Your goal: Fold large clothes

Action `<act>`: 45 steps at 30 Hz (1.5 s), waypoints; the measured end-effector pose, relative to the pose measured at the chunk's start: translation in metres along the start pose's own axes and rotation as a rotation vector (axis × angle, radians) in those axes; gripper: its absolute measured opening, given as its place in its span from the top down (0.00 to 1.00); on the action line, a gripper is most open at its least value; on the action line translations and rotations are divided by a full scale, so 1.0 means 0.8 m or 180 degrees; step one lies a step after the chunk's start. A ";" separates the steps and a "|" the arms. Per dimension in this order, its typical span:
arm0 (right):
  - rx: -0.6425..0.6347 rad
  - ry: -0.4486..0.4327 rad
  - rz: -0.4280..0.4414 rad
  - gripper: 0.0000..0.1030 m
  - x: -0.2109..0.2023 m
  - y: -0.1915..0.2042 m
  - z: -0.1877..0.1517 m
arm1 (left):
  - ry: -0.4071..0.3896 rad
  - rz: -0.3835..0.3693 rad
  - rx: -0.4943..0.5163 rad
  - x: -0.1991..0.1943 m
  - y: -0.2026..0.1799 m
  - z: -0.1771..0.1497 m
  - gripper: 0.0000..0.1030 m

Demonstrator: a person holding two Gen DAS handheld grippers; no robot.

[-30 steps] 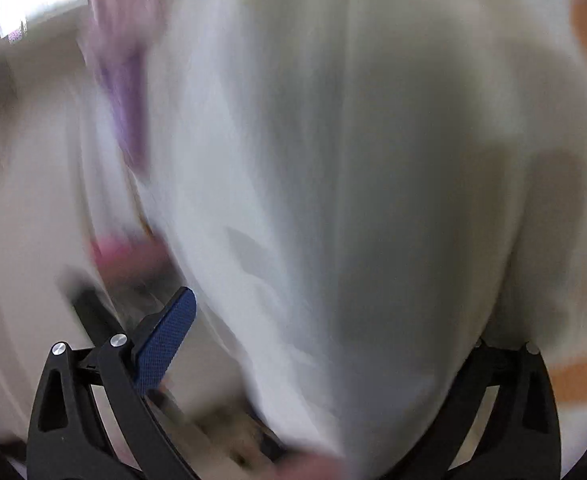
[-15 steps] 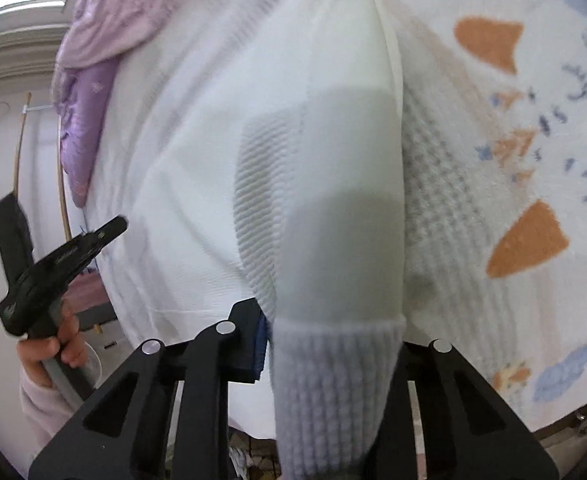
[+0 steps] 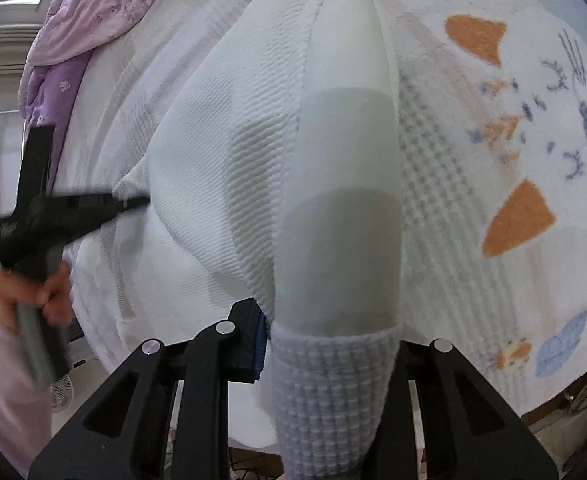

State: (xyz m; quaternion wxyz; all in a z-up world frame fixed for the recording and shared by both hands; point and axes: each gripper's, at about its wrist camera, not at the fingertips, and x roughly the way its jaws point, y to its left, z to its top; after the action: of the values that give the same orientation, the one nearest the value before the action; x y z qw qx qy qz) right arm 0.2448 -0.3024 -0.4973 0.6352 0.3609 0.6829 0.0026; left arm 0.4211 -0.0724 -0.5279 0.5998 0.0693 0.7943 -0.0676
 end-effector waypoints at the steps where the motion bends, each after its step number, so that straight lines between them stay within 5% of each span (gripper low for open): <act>1: 0.0028 -0.0001 0.0031 0.76 -0.001 -0.003 -0.001 | 0.0056 0.0028 0.0065 0.011 -0.005 -0.009 1.00; 6: 0.0324 0.0037 -0.0066 0.76 0.022 -0.019 0.009 | 0.0208 -0.0193 -0.0186 0.038 0.015 0.001 1.00; 9: 0.0289 0.0018 -0.0010 0.76 0.009 -0.015 0.007 | 0.0230 -0.0106 -0.0087 0.022 0.009 -0.043 1.00; 13: 0.0406 0.0077 -0.0084 0.76 0.030 -0.017 0.009 | -0.0004 -0.0277 -0.0045 0.063 0.010 -0.083 0.99; 15: 0.0585 0.0025 -0.0088 0.76 0.029 -0.021 0.010 | 0.0119 -0.0463 -0.0271 0.061 0.025 -0.079 0.99; 19: 0.0540 -0.0052 0.0027 0.76 0.010 -0.023 0.000 | 0.0221 -0.0094 -0.0017 0.046 0.006 -0.146 1.00; 21: 0.0564 -0.0058 0.0066 0.76 0.016 -0.031 -0.003 | 0.0429 0.0073 -0.0098 0.101 0.007 -0.182 1.00; 24: 0.0557 -0.0009 -0.0041 0.76 0.026 -0.035 -0.002 | 0.0323 0.0256 -0.0369 0.113 0.002 -0.186 1.00; 30: 0.0329 0.0049 -0.0135 0.76 0.020 -0.027 0.001 | -0.0004 0.0229 -0.0100 0.127 -0.011 -0.243 1.00; 33: 0.0324 0.0058 -0.0243 0.76 0.029 -0.026 0.004 | 0.0105 0.0239 -0.0193 0.108 -0.013 -0.234 1.00; 38: 0.0168 0.0153 -0.0324 0.76 0.026 -0.017 0.012 | -0.0364 0.0115 -0.0133 0.040 -0.024 -0.170 1.00; 43: 0.0124 0.0191 -0.0320 0.76 0.034 -0.001 0.025 | -0.0845 0.0317 -0.0095 0.004 -0.033 -0.033 1.00; 45: 0.0160 0.0207 -0.0283 0.75 0.039 0.000 0.030 | -0.0769 0.0441 -0.0122 0.018 -0.027 0.018 0.99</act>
State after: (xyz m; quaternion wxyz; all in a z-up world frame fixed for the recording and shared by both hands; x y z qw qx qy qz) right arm 0.2680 -0.2976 -0.5290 0.6029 0.3457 0.7183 -0.0311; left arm 0.4269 -0.0956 -0.5455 0.6955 0.1039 0.7107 -0.0187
